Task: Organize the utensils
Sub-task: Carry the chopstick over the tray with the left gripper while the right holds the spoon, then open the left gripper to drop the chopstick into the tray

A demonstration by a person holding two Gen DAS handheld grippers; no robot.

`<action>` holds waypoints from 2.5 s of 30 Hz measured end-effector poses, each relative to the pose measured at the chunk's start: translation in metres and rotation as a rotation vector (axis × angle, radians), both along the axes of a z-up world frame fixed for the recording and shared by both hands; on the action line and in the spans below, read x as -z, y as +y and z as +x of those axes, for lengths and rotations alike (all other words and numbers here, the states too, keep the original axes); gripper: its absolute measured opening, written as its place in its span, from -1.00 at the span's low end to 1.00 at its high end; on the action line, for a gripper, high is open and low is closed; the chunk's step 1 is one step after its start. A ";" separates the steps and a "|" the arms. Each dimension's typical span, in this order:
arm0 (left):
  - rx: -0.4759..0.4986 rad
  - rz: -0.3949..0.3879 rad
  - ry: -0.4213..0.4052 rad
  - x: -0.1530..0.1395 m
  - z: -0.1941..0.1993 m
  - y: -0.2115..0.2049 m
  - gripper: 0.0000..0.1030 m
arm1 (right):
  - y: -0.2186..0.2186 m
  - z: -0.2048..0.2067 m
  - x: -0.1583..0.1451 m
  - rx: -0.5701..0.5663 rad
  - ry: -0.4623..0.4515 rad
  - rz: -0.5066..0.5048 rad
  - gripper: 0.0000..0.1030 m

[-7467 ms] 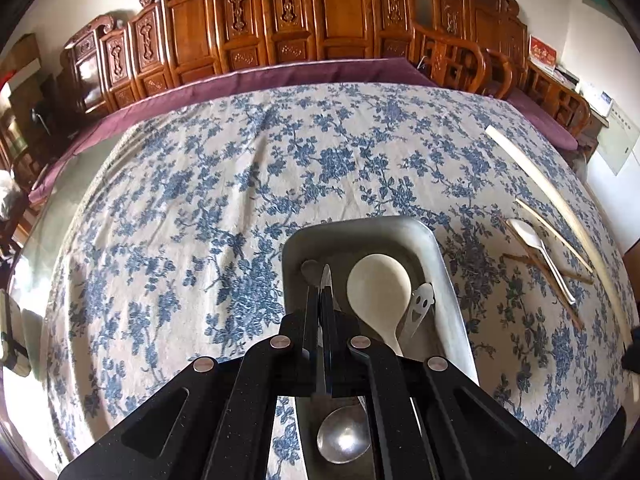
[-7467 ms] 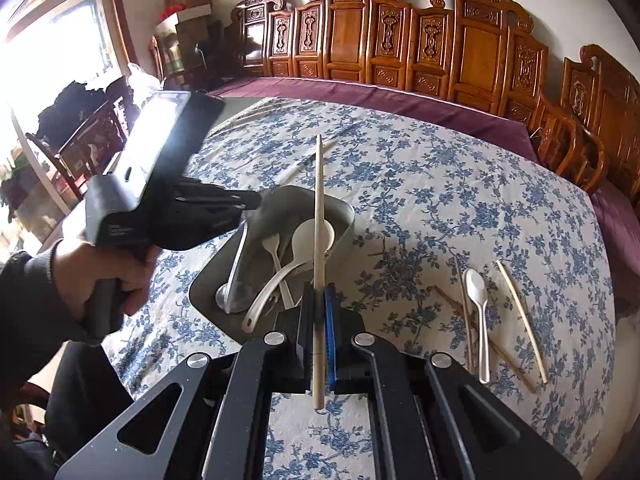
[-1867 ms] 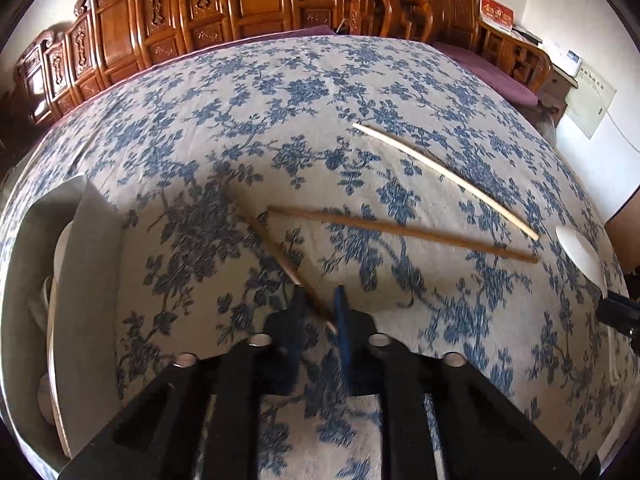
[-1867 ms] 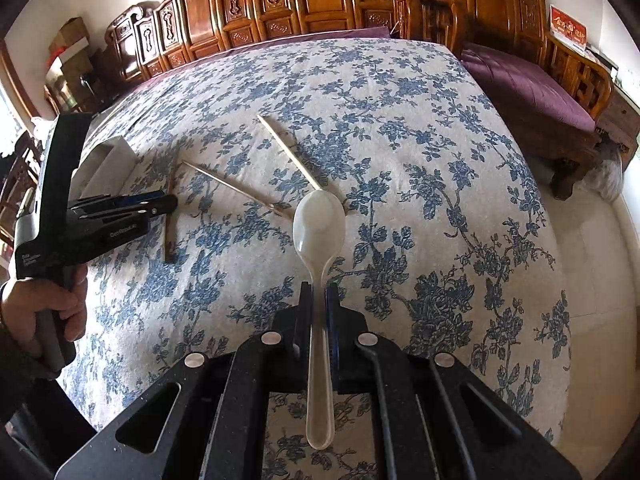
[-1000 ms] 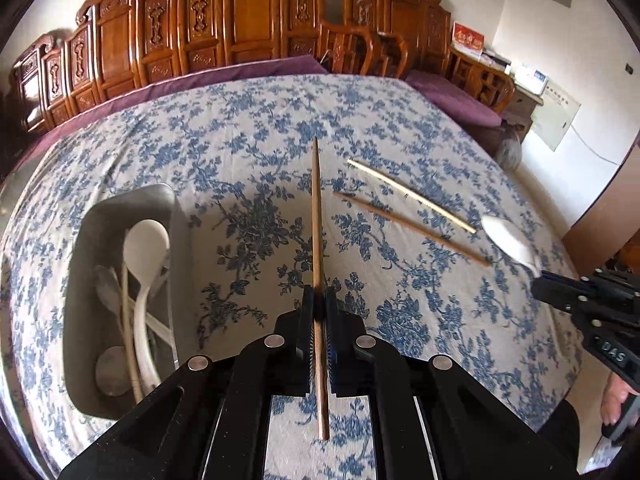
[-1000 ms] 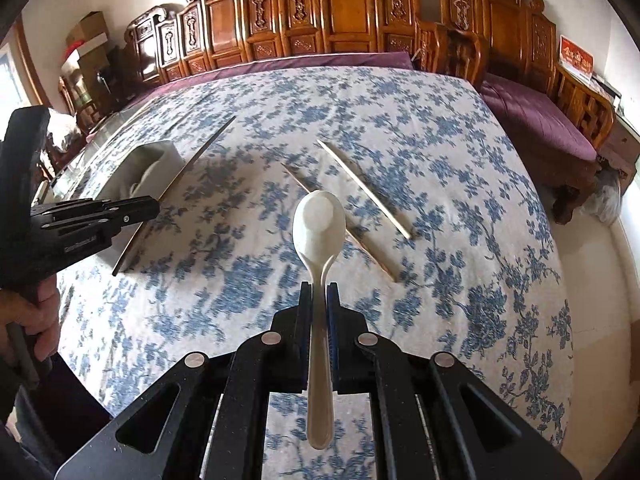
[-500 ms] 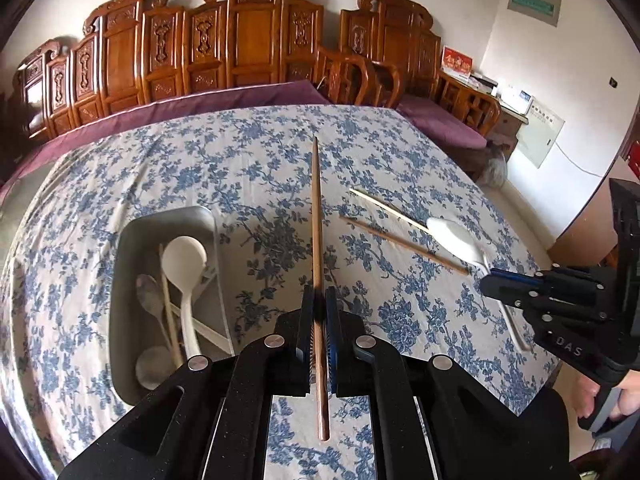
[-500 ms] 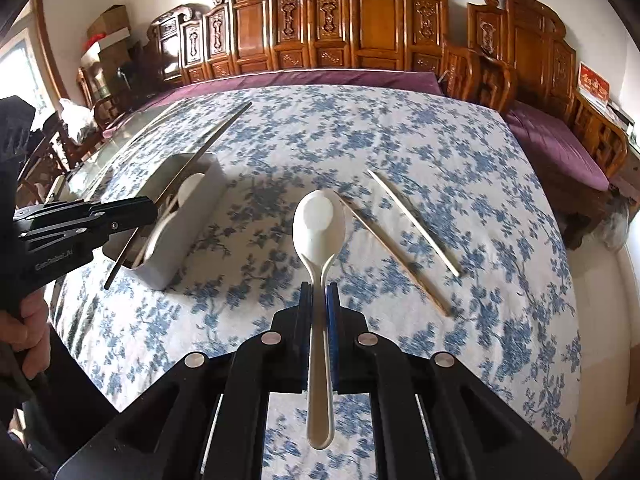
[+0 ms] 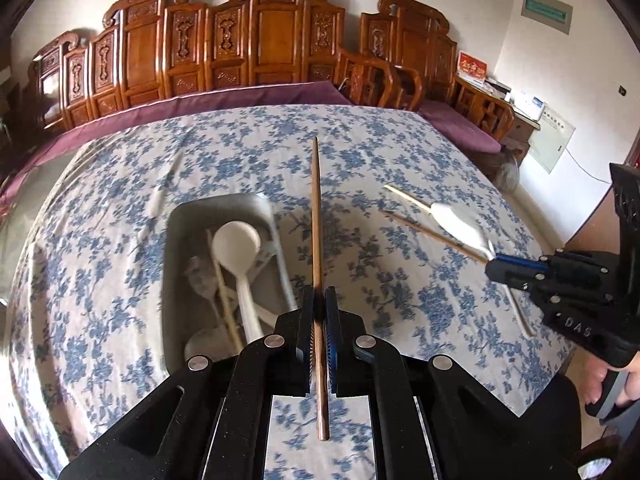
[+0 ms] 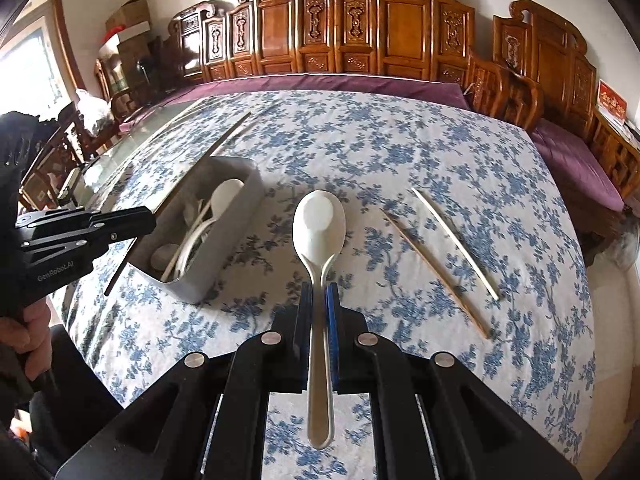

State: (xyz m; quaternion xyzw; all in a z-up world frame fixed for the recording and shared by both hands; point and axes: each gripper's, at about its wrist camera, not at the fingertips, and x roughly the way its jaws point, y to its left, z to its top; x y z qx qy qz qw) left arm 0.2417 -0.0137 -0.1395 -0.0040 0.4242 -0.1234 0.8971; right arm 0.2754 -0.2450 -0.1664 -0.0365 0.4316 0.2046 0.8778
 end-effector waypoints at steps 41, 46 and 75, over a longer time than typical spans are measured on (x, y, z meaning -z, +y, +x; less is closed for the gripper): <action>-0.087 0.029 0.165 0.069 0.055 0.076 -0.91 | 0.060 0.019 0.019 -0.104 0.053 -0.004 -0.83; -0.089 0.026 0.165 0.070 0.059 0.079 -0.91 | 0.067 0.021 0.019 -0.114 0.054 0.001 -0.83; -0.135 0.041 0.063 0.017 0.023 0.124 -0.48 | 0.164 0.079 0.033 -0.150 0.113 0.099 -0.83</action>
